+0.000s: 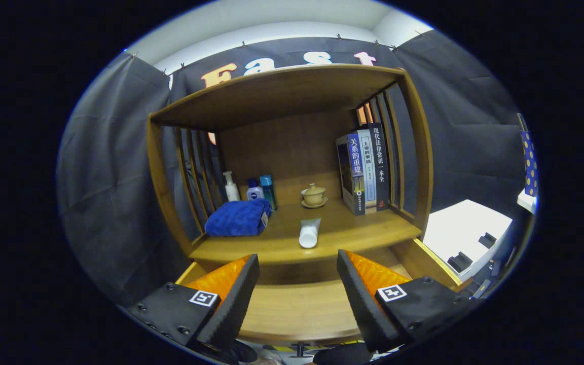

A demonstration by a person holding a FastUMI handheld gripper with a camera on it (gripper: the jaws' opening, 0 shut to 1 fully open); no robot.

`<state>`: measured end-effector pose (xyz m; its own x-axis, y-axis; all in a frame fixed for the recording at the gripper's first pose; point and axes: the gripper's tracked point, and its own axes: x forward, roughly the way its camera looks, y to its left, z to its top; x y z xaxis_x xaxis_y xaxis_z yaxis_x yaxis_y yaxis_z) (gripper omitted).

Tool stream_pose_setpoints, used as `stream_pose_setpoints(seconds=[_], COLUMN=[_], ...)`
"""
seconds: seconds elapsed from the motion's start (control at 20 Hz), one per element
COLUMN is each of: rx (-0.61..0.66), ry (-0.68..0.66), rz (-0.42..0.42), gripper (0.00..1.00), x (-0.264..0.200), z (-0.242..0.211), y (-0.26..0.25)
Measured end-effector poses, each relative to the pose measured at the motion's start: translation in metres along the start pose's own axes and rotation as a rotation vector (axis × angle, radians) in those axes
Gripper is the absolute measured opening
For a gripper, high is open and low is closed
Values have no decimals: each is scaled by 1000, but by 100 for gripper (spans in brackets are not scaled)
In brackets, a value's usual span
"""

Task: Pull open the drawer, take out the items inside it, and place them on the countertop above the cabinet.

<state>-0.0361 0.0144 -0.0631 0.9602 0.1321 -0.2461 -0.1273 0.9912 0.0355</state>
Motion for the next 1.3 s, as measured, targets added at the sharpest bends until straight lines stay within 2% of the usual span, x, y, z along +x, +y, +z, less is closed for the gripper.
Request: stream_pose_setpoints(seconds=[0.25,0.6,1.0,1.3], rx=[-42,-68,-93,-113], ry=[-22,28,86,79], rz=[-32,-64,-96,-92], gripper=[98,99,99,98], x=[-37,-57,-42,-36], z=[-35,-98,-150,-156], y=[-3,-2,-6,-4])
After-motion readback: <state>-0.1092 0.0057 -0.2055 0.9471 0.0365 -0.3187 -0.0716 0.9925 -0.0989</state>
